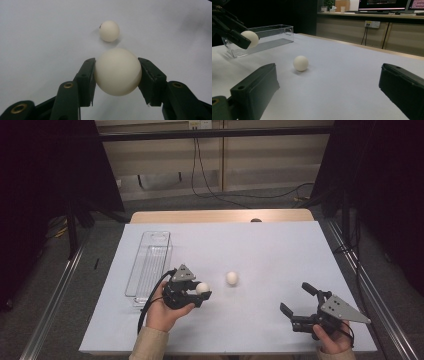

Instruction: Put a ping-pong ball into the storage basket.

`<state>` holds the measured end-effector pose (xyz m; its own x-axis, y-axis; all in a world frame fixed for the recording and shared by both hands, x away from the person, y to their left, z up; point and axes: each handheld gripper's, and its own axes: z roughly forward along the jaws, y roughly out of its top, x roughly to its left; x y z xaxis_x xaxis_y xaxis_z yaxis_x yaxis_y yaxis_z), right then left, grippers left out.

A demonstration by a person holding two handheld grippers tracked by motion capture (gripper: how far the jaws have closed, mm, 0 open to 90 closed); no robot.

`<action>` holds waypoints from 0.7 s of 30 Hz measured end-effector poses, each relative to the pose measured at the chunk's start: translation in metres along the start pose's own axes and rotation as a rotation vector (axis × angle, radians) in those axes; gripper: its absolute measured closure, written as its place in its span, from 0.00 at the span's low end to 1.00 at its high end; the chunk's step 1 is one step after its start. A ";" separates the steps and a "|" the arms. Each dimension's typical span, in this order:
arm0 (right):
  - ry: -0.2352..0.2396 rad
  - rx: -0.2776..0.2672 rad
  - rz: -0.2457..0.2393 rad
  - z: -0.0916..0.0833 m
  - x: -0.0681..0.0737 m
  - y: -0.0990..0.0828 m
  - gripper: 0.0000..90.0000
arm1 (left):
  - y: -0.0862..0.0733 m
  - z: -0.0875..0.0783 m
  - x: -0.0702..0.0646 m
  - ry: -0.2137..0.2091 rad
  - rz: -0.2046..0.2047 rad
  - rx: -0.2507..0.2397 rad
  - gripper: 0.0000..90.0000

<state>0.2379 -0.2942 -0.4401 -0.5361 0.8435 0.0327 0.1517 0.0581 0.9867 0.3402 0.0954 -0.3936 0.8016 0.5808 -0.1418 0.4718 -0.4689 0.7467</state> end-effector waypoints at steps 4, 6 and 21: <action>0.001 -0.001 0.001 0.000 0.000 0.000 0.02 | 0.001 -0.003 0.003 0.007 -0.009 -0.001 0.57; 0.001 -0.001 0.001 0.000 0.000 0.000 0.01 | 0.002 -0.004 0.003 0.013 -0.014 -0.001 0.57; 0.004 -0.003 0.002 0.000 0.000 0.000 0.02 | 0.006 -0.009 0.008 0.018 -0.022 -0.007 0.57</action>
<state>0.2378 -0.2942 -0.4400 -0.5390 0.8416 0.0358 0.1509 0.0546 0.9870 0.3460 0.1028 -0.3847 0.7843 0.6028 -0.1469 0.4870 -0.4513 0.7477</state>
